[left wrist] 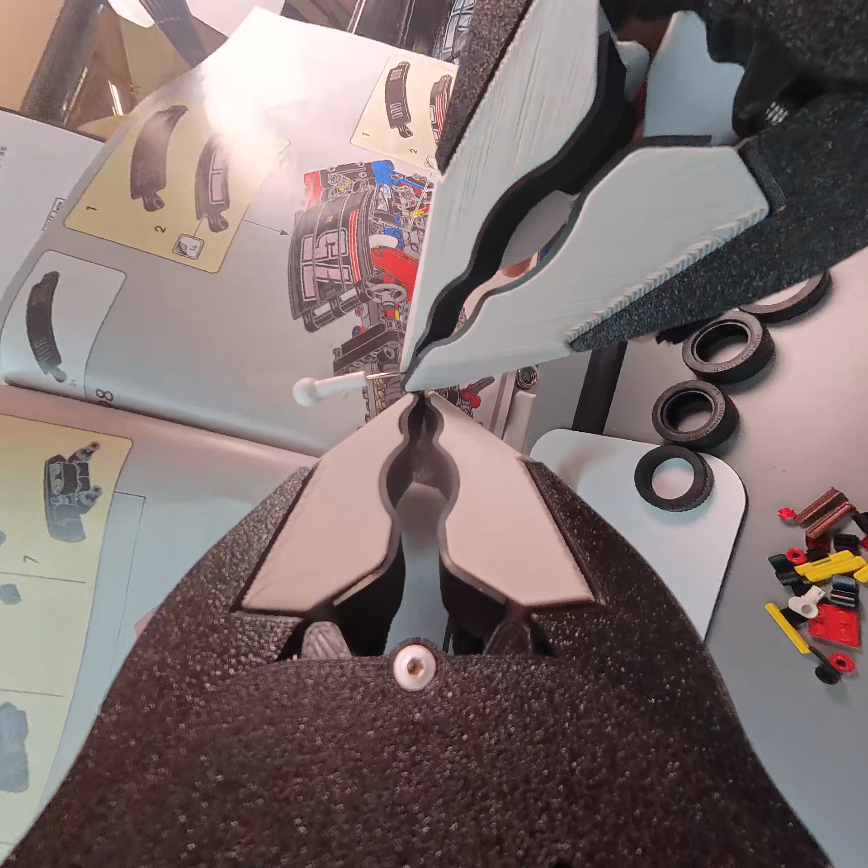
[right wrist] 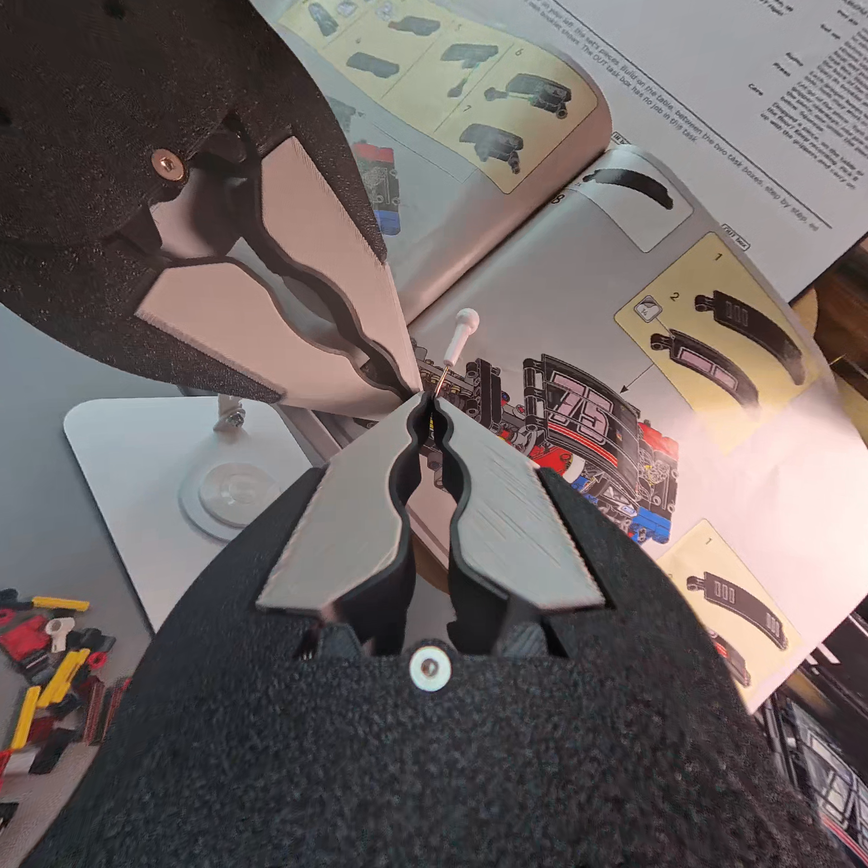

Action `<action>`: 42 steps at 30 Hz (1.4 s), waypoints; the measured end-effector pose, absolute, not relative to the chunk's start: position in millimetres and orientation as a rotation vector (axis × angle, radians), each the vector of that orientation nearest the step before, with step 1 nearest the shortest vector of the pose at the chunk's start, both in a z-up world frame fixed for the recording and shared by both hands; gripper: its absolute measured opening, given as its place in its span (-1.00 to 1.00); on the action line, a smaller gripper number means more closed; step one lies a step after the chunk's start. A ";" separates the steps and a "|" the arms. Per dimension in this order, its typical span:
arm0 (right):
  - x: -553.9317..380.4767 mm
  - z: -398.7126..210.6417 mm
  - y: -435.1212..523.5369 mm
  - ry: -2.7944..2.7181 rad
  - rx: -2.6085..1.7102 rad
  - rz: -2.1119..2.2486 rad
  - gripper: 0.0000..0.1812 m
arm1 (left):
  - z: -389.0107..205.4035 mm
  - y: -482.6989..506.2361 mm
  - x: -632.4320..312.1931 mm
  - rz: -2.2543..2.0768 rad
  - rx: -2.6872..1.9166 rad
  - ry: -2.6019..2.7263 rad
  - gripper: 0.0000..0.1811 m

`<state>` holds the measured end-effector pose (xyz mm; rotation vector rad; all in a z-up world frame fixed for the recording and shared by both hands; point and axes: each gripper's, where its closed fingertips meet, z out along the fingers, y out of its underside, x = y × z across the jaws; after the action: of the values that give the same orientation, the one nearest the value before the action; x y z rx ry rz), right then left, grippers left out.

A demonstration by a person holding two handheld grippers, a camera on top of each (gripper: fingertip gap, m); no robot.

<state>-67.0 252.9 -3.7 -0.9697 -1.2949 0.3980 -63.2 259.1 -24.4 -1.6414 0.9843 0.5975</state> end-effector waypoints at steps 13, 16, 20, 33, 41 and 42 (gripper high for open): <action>-70.8 -7.5 255.7 -1.355 -0.972 0.265 -1.00 | -24.1 212.7 -123.7 0.532 -1.617 0.806 -1.00; -72.3 -7.9 250.9 -1.372 -0.918 0.196 -1.00 | -29.0 212.6 -132.6 0.473 -1.640 0.762 -1.00; -76.5 -13.4 240.2 -1.417 -0.835 0.132 -1.00 | -30.5 213.7 -132.4 0.500 -1.641 0.751 -1.00; -76.6 -9.0 250.0 -1.122 -1.134 0.468 -1.00 | -35.5 203.2 -143.3 0.472 -1.674 0.722 -1.00; -73.0 -7.1 255.3 -0.947 -1.300 0.681 -0.98 | -37.0 198.3 -149.1 0.441 -1.701 0.702 -1.00; -72.9 -6.8 255.5 -0.931 -1.324 0.712 -0.98 | -37.0 198.3 -149.0 0.440 -1.704 0.699 -1.00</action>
<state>-72.9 255.5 -6.8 -1.3238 -0.9314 0.7125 -149.0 198.3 -37.0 -1.7037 0.6988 0.4396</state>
